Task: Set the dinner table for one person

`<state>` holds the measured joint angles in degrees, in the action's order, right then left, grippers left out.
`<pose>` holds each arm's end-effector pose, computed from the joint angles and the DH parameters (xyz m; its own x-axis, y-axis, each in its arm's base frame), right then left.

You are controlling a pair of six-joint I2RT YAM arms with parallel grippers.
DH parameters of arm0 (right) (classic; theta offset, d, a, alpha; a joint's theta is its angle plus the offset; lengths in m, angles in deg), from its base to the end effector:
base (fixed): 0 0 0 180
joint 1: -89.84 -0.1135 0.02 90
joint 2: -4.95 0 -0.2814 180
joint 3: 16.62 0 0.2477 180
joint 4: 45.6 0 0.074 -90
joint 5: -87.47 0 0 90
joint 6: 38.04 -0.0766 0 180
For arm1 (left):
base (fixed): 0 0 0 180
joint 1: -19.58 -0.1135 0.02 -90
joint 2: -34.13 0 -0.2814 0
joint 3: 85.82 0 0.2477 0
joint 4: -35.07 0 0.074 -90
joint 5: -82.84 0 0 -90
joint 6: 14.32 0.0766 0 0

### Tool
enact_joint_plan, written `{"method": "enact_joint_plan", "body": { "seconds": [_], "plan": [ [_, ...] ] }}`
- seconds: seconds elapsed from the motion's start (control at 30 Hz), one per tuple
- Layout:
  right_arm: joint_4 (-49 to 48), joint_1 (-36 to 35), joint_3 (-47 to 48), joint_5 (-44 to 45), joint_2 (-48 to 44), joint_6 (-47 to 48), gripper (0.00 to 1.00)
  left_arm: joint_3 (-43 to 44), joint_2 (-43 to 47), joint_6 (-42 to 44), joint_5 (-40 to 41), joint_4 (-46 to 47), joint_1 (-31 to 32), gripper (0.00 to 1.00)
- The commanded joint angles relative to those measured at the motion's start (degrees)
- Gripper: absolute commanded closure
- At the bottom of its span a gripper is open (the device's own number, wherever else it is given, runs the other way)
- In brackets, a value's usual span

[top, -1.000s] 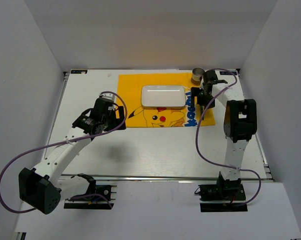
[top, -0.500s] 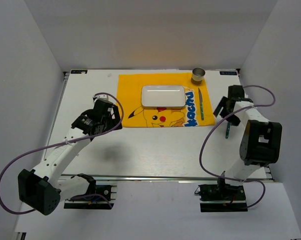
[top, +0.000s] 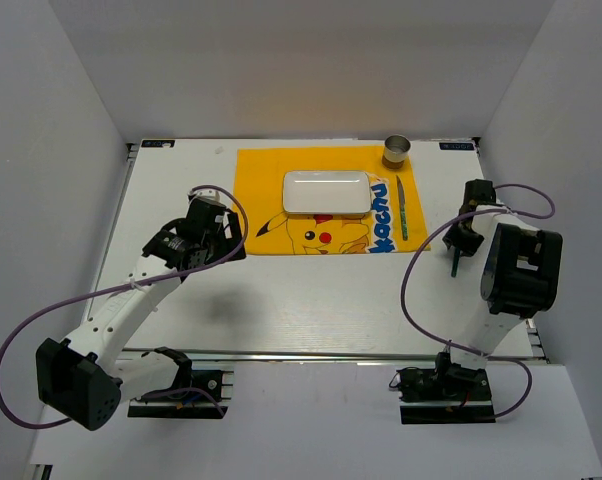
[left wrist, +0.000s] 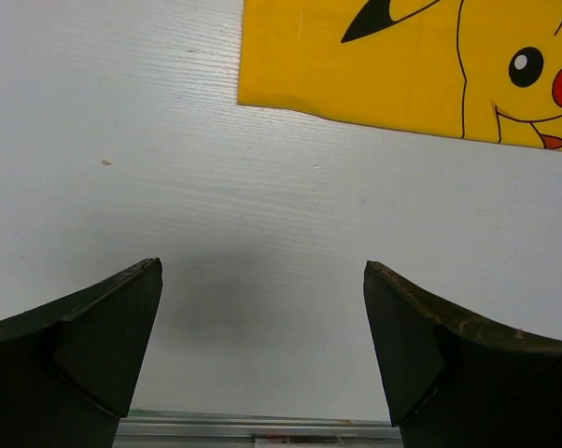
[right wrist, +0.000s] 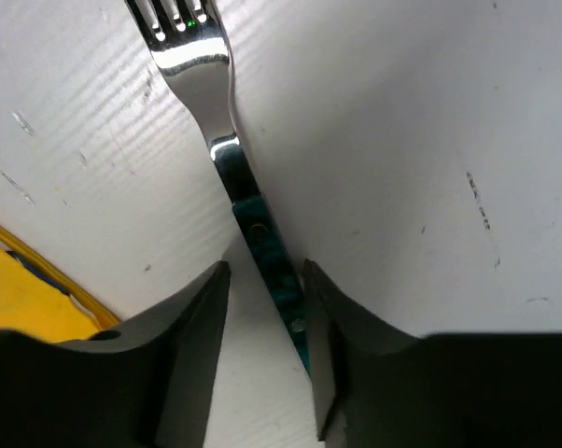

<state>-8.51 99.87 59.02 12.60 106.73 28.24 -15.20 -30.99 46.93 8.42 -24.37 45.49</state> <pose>0.3574 -0.0835 0.1478 -0.6907 0.5165 -0.5061 0.6136 0.7890 -0.0322 0.2205 -0.0842 0.2731 -0.7716 -0.1403 -0.6205 -0.1054 0.9901 -0.0928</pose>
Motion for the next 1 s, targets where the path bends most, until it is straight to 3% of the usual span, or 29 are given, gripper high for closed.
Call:
{"method": "enact_joint_plan", "body": {
  "seconds": [0.0,0.07,0.1,0.13,0.23,0.33,0.37,0.4,0.53,0.7,0.8,0.97],
  "plan": [
    [-0.1,0.2,1.1,1.7,2.8,0.7,0.58,0.4,1.3,0.6,-1.1,1.0,-0.4,0.02],
    [0.0,0.0,0.3,2.3,1.6,0.6,0.79,0.6,1.2,0.5,-0.9,0.9,-1.0,0.02],
    [0.2,-0.1,0.2,2.4,0.5,0.4,0.95,0.6,1.2,0.5,-0.8,0.9,-1.0,0.02],
    [0.1,-0.9,-0.6,2.4,-2.3,0.1,1.00,0.6,1.1,0.4,-0.7,0.8,-1.0,0.02],
    [-2.6,-4.0,-1.9,0.2,-10.5,-1.0,1.00,0.9,1.3,-1.8,2.7,0.1,-1.0,0.02],
    [-3.2,-15.5,2.4,-4.1,-12.0,-2.9,1.00,2.1,1.1,-4.9,7.6,-1.9,-2.0,0.02],
    [-2.2,-18.2,5.2,-3.8,-10.4,-3.0,1.00,2.5,1.1,-5.5,8.8,-2.6,-2.0,0.02],
    [-1.1,-26.8,8.3,-3.2,-6.5,-4.0,1.00,3.1,1.3,-6.3,10.9,-3.3,-2.0,0.02],
    [-1.6,-40.3,20.9,-5.5,3.0,-7.2,1.00,2.0,4.0,-7.4,12.0,-2.5,-3.3,0.02],
    [-0.4,-48.8,41.6,-8.9,17.4,-11.3,1.00,1.1,5.4,-7.3,11.5,-1.8,-3.9,0.02],
    [-3.0,-50.9,50.4,-12.1,23.7,-15.2,1.00,1.1,5.0,-7.3,11.7,-1.8,-3.9,0.02],
    [0.7,-53.7,67.4,-14.3,36.9,-21.7,1.00,1.2,4.3,-7.0,10.9,-1.7,-3.9,0.02]
  ]
}}
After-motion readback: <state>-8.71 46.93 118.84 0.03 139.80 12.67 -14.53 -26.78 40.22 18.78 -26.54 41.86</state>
